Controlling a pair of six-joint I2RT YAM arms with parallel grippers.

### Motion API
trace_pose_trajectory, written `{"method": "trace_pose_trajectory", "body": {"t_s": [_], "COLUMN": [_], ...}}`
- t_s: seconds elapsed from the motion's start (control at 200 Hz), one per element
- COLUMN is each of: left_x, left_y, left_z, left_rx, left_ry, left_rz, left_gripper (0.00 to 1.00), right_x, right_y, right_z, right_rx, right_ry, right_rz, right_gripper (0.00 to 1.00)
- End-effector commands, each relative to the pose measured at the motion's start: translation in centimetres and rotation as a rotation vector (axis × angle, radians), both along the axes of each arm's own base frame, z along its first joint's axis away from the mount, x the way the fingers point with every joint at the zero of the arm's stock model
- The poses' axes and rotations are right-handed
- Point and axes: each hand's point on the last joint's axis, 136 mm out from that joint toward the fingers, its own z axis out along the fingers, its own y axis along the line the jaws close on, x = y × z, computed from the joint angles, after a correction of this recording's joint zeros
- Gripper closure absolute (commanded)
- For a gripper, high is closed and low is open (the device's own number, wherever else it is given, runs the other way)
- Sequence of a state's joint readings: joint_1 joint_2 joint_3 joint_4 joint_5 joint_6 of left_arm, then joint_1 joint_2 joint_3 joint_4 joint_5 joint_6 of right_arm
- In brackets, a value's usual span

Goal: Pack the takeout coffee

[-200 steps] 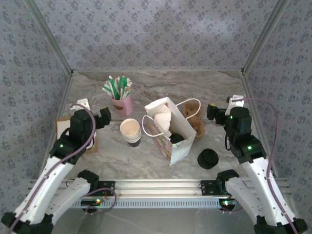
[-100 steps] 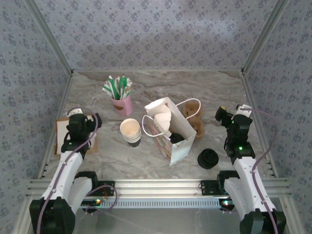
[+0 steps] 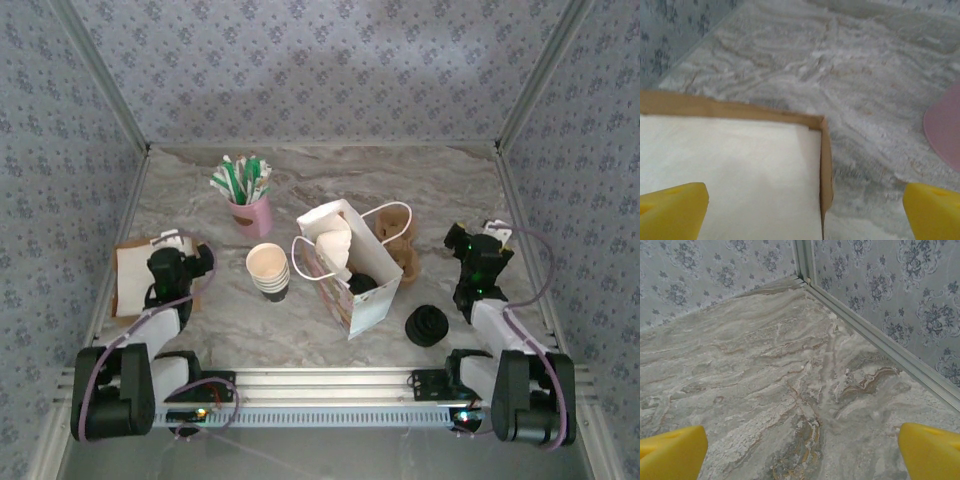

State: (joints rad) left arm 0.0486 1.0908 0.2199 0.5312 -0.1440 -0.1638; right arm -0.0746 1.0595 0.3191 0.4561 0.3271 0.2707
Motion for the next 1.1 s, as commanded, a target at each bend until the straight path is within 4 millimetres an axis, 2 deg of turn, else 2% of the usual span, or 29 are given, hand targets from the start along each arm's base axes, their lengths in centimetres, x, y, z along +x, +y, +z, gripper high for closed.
{"method": "trace_pose_trajectory", "body": {"t_s": [0.0, 0.22, 0.39, 0.455, 0.515, 0.645, 0.774, 0.844, 1.094], "left_x": [1.4, 3.0, 4.1, 4.2, 4.3, 4.3, 4.9, 5.3, 7.0], "left_y": [-0.6, -2.3, -3.0, -3.1, -3.2, -3.3, -3.2, -3.2, -2.7], "left_z": [3.4, 3.1, 2.0, 1.7, 1.5, 1.3, 0.7, 0.3, -0.7], "left_rx": [0.060, 0.072, 0.084, 0.083, 0.083, 0.086, 0.084, 0.082, 0.072], "left_ry": [-0.183, -0.237, -0.208, -0.198, -0.195, -0.194, -0.167, -0.149, -0.053], "left_rz": [-0.063, -0.173, -0.211, -0.217, -0.223, -0.226, -0.224, -0.226, -0.200], "left_gripper": [0.00, 0.01, 0.01, 0.01, 0.01, 0.01, 0.01, 0.00, 0.00], "right_x": [0.5, 1.9, 2.2, 2.1, 2.1, 3.2, 3.8, 4.5, 5.6], "right_y": [-0.8, -0.2, 0.6, 1.1, 1.8, 4.7, 6.2, 6.2, 5.9], "right_z": [1.2, 0.6, 0.4, -0.4, -1.0, -1.5, -2.1, -2.4, -3.2], "right_rx": [-0.046, -0.125, -0.129, -0.145, -0.186, -0.285, -0.335, -0.368, -0.304], "right_ry": [-0.073, -0.070, -0.058, -0.044, -0.067, -0.026, -0.012, 0.015, 0.079], "right_rz": [-0.031, 0.013, 0.048, 0.062, 0.088, 0.176, 0.233, 0.237, 0.263], "right_gripper": [0.00, 0.00, 0.00, 0.00, 0.00, 0.00, 0.00, 0.00, 0.00]}}
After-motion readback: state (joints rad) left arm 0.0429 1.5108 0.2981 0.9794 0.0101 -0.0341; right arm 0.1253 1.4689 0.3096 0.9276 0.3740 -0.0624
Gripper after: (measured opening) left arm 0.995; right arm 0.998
